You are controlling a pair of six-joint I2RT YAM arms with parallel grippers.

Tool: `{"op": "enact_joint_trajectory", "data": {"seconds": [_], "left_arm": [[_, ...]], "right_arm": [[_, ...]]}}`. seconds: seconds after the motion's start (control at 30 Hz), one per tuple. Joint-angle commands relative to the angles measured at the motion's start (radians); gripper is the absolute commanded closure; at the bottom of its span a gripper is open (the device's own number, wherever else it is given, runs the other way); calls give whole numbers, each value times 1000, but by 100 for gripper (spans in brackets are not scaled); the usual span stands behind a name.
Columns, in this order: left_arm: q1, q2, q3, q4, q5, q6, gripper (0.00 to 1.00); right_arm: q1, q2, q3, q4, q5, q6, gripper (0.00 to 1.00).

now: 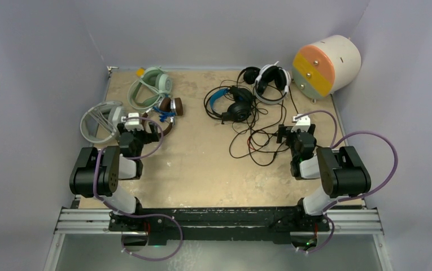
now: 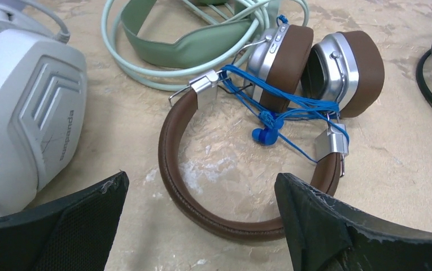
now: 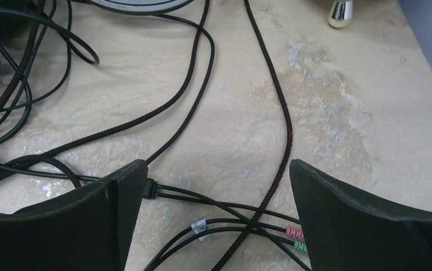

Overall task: Wrap the headphones
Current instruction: Reset both arms

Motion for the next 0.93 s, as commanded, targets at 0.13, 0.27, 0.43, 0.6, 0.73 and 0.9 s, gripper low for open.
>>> {"op": "enact_joint_trajectory", "data": {"seconds": [0.13,0.27,0.43,0.6,0.73,0.9], "left_arm": [[2,7,47,-15,50,26,0],[2,9,49,-15,47,26,0],[2,9,49,-14,47,26,0],[2,10,50,-14,46,26,0],[2,11,52,-19,43,28,0],[-1,11,52,-20,39,29,0]], "right_arm": [[-1,-14,32,45,-11,-14,1],[-2,-14,23,64,-3,-22,1],[-2,-14,26,53,-9,-14,1],[-2,-14,25,54,-9,-13,1],[-2,-15,25,54,-9,-14,1],[-2,-14,25,54,-9,-14,1]]}}
